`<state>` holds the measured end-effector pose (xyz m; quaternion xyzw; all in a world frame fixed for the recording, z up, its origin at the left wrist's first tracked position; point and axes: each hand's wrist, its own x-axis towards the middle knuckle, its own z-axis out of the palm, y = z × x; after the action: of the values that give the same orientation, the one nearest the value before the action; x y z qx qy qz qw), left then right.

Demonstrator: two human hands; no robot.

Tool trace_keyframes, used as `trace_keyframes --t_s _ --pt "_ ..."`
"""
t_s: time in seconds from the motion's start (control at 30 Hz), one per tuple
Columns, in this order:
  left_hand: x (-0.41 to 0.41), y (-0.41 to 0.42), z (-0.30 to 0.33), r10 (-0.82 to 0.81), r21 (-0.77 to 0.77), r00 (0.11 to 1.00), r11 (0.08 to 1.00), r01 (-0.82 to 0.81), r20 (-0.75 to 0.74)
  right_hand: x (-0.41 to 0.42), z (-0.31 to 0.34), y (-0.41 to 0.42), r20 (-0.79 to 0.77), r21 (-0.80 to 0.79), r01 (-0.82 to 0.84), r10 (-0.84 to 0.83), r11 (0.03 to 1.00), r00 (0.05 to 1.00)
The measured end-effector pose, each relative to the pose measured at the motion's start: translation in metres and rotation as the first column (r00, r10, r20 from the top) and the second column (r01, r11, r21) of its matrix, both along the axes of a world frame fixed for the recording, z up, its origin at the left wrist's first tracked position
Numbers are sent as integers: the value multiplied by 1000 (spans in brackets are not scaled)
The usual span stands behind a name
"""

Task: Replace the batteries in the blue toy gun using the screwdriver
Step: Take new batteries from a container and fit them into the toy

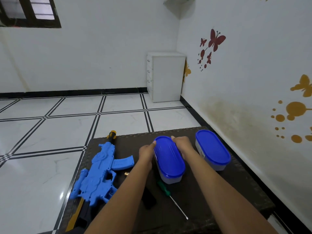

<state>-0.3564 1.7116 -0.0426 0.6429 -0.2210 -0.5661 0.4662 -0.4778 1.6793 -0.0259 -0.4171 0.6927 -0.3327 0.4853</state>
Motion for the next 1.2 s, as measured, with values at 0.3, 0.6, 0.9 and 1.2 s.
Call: trace_keyframes --t_s 0.3,0.6,0.9,1.2 --pt "-1 -35 -7 107 14 990 994 -106 -91 16 -32 -37 -146 -59 78 -86 995 986" --pt "-16 -12 -5 -1 -6 981 1000 2 191 10 -17 -7 -500 -152 -170 73 974 863" --pt "-47 61 2 23 -125 994 992 -10 107 -48 -23 88 -246 -26 -210 197 977 949" --pt "-88 32 1 -103 -140 982 982 125 158 -71 -20 53 -509 -148 3 -78 989 857"
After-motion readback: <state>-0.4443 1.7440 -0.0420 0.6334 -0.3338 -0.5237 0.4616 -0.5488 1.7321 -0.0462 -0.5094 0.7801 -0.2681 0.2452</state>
